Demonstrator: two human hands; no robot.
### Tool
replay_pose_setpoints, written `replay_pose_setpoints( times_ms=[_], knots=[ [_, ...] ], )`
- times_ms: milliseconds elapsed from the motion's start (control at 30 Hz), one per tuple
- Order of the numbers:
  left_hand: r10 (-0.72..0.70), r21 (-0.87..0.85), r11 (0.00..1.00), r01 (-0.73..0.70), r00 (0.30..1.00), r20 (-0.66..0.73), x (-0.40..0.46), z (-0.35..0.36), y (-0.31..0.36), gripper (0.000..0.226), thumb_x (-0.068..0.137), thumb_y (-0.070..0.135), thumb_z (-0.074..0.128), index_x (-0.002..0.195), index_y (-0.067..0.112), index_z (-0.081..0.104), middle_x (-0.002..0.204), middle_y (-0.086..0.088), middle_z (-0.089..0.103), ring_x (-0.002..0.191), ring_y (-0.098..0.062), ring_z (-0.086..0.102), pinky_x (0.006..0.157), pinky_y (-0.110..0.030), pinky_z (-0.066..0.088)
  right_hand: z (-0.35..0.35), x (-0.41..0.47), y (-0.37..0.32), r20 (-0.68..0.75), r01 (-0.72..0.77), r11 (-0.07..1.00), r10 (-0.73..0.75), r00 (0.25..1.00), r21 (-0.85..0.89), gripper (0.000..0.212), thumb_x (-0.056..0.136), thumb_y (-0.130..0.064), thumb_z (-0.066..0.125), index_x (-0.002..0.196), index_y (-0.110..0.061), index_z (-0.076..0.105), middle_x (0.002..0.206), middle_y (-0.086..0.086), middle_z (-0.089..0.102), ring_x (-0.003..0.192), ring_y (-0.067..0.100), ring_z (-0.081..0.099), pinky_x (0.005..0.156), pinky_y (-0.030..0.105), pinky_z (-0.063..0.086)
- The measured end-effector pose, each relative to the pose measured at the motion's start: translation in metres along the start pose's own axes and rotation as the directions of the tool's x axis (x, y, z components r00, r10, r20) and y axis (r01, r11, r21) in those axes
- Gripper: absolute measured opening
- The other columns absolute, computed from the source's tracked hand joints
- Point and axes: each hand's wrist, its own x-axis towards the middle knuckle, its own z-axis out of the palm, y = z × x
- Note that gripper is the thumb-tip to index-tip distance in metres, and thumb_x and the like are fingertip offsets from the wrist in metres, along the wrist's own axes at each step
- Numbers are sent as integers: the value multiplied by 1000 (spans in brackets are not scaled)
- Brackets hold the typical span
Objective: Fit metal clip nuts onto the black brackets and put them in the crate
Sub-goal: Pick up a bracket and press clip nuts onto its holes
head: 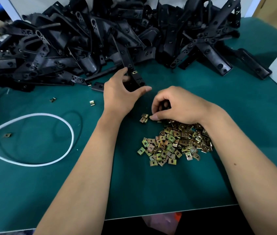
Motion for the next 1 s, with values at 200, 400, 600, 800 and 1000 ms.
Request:
replay_pose_setpoints(
  times_ms=[200, 400, 600, 800, 1000],
  knots=[
    [-2, -11, 1000, 3, 1000, 9, 0, 0, -1, 101, 64, 61, 89, 148, 22, 51, 126, 6, 70, 122, -11, 60, 101, -20, 40, 1, 2, 5, -192, -25, 1000, 20, 981, -19, 12, 84, -27, 85, 80, -24, 73, 80, -12, 69, 76, 1, 62, 69, 16, 44],
    [20, -11, 1000, -20, 1000, 22, 0, -1, 0, 101, 63, 62, 89, 148, 21, 52, 125, 5, 70, 122, -11, 61, 109, -31, 46, 1, 2, 11, -309, -65, 994, 90, 947, 89, 14, 82, -12, 85, 86, -19, 73, 77, -10, 70, 71, 3, 65, 63, 7, 43],
    [38, -37, 999, -36, 999, 38, -2, -1, -1, 100, 63, 56, 92, 149, 24, 51, 125, 6, 68, 117, -6, 58, 100, -18, 40, 2, 4, 10, -336, -65, 969, 146, 931, 239, 25, 94, -9, 71, 112, -25, 77, 91, -15, 72, 82, -3, 66, 76, 10, 49],
    [131, -62, 990, -127, 990, 61, -4, 0, 2, 113, 58, 44, 98, 154, 28, 40, 116, 14, 63, 112, -1, 54, 91, -1, 30, -1, 2, 9, -373, -49, 868, 262, 890, 494, 30, 99, -3, 61, 101, -27, 80, 80, -2, 70, 64, 7, 61, 68, 17, 52],
    [240, -45, 970, -237, 966, 91, -10, 7, 9, 118, 55, 44, 99, 156, 26, 39, 114, 16, 59, 111, 0, 53, 99, -6, 34, 6, 5, 1, -385, 38, 596, 468, 796, 802, 12, 89, 3, 74, 96, -7, 75, 84, 10, 78, 71, 15, 73, 65, 23, 57]
  ],
)
